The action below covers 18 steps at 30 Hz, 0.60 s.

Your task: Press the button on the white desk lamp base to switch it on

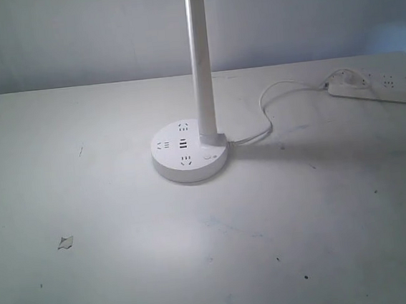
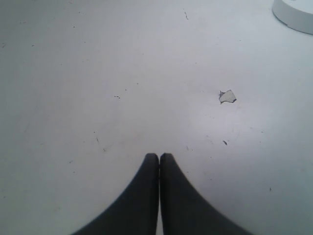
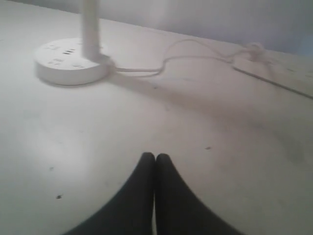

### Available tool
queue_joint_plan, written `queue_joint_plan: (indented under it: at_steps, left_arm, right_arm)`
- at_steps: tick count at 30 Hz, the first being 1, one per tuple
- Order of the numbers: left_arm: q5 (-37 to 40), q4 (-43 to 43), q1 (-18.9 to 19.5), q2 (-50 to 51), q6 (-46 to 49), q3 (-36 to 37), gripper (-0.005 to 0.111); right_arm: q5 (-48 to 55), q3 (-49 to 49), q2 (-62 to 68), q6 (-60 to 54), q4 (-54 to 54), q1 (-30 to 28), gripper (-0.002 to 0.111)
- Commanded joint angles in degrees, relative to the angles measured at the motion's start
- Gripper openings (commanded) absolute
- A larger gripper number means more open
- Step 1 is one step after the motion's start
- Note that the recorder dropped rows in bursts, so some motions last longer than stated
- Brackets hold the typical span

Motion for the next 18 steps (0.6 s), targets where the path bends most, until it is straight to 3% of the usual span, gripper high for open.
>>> queue_joint_plan:
  at_steps: [1,9,18]
  left_arm:
    - [0.44,-0.22,-0.22,-0.21,-0.06,0.05,0.0]
    - [0.44,-0.22,-0.22,-0.21,-0.06,0.05,0.0]
    - [0.44,-0.22,-0.22,-0.21,-0.06,0.05,0.0]
  right_arm:
    - [-0.32,-0.03,-0.25,-0.5,-0.45,-12.15,0.0]
    - [-0.32,-0.03,-0.25,-0.5,-0.45,-26.04,0.0]
    - [-0.32,-0.03,-0.25,-0.5,-0.45,-28.59,0.0]
